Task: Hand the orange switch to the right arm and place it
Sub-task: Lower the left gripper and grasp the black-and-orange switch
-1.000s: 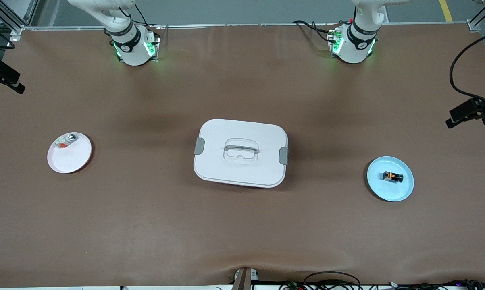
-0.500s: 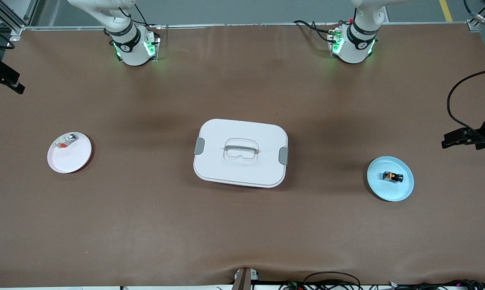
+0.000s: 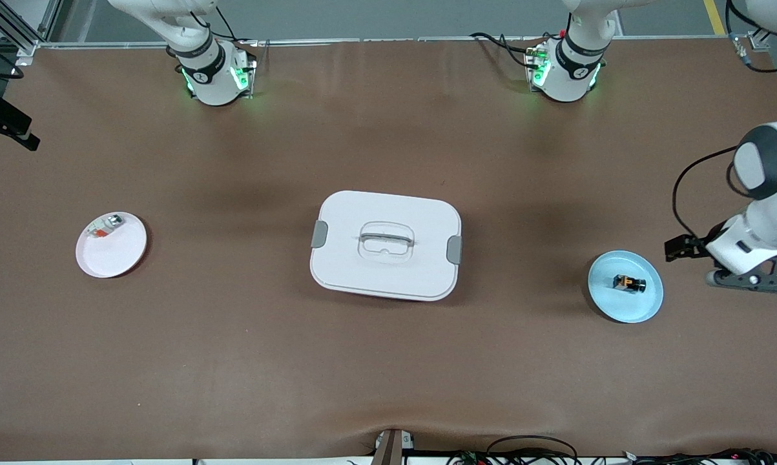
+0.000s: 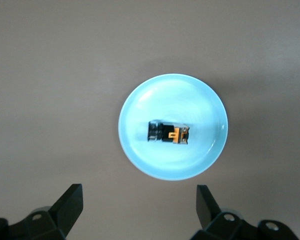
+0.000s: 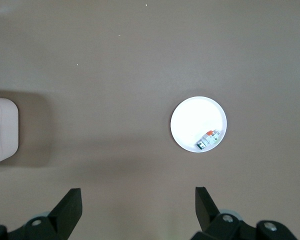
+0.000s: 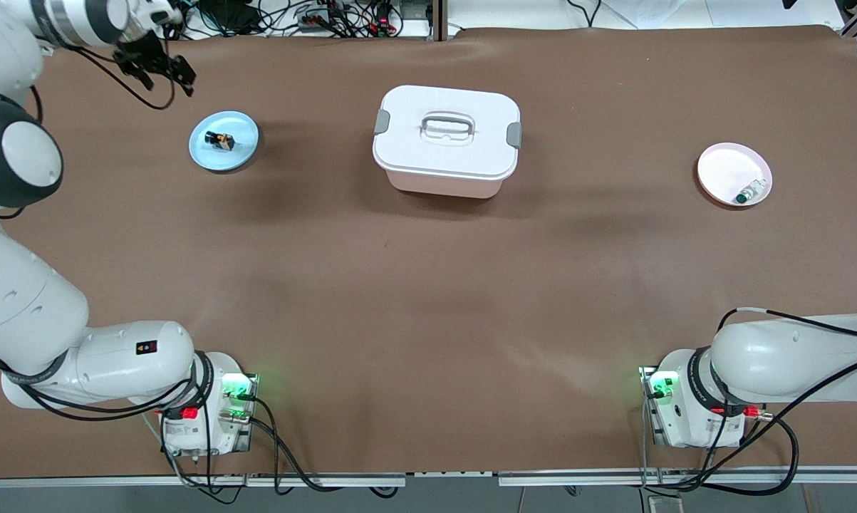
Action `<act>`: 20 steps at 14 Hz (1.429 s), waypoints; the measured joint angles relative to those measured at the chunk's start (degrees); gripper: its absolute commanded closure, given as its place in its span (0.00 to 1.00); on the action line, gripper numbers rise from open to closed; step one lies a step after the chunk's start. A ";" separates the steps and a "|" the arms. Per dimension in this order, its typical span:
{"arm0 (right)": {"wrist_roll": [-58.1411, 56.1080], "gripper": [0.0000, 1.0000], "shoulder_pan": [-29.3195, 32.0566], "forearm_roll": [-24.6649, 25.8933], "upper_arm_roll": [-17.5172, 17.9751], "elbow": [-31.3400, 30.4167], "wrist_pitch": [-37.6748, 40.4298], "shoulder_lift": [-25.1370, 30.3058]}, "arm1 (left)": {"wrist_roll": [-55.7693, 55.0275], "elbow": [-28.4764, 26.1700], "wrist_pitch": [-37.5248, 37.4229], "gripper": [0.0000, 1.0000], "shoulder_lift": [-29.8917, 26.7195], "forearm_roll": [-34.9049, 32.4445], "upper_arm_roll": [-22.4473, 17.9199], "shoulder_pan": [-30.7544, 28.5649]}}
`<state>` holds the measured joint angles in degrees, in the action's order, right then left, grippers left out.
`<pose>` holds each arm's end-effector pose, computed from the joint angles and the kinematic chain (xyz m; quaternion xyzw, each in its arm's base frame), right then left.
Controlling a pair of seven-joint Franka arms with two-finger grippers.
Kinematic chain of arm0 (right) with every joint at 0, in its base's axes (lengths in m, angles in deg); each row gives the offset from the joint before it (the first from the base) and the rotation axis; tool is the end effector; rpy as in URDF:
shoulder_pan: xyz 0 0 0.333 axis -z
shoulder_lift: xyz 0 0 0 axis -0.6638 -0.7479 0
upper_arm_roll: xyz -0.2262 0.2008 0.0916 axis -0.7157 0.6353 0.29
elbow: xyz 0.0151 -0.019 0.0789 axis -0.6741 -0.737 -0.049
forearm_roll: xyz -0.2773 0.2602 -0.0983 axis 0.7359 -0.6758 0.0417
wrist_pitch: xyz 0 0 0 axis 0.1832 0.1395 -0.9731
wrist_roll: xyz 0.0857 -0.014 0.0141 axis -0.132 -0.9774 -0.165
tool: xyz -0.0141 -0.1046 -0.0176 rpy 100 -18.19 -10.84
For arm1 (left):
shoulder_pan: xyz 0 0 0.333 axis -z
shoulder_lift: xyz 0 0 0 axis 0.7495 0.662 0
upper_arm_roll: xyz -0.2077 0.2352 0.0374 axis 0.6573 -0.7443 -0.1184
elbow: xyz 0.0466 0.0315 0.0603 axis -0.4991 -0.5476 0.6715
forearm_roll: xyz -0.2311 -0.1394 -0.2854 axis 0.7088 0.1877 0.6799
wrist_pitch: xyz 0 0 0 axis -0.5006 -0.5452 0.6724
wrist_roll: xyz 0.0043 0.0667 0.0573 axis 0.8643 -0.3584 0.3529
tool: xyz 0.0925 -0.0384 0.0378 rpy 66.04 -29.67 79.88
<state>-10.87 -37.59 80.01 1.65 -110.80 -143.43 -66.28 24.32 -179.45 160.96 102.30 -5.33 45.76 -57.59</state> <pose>0.5093 -0.0485 0.6714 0.9993 -0.0307 0.0224 0.0027 0.6329 0.0712 0.3593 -0.9963 0.0798 0.0050 0.0308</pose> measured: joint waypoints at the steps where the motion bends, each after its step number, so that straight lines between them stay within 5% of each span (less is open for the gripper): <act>1: 0.00 0.00 0.00 0.00 0.01 0.00 0.00 0.00 | 0.02 -0.04 1.60 0.00 1.88 -0.01 0.10 0.26; 7: 0.00 0.00 -0.04 0.00 0.10 0.04 -0.04 0.00 | -0.02 0.07 9.03 0.00 9.02 -0.01 0.23 2.76; 20: 0.00 0.00 -0.18 0.00 0.14 0.05 -0.11 0.00 | -0.15 0.14 11.78 0.00 14.42 -4.54 0.18 2.20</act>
<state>-10.87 -37.77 80.01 1.79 -110.75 -143.54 -66.28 24.17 -179.31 172.74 116.72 -9.87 45.94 -55.39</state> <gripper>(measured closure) 0.000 0.000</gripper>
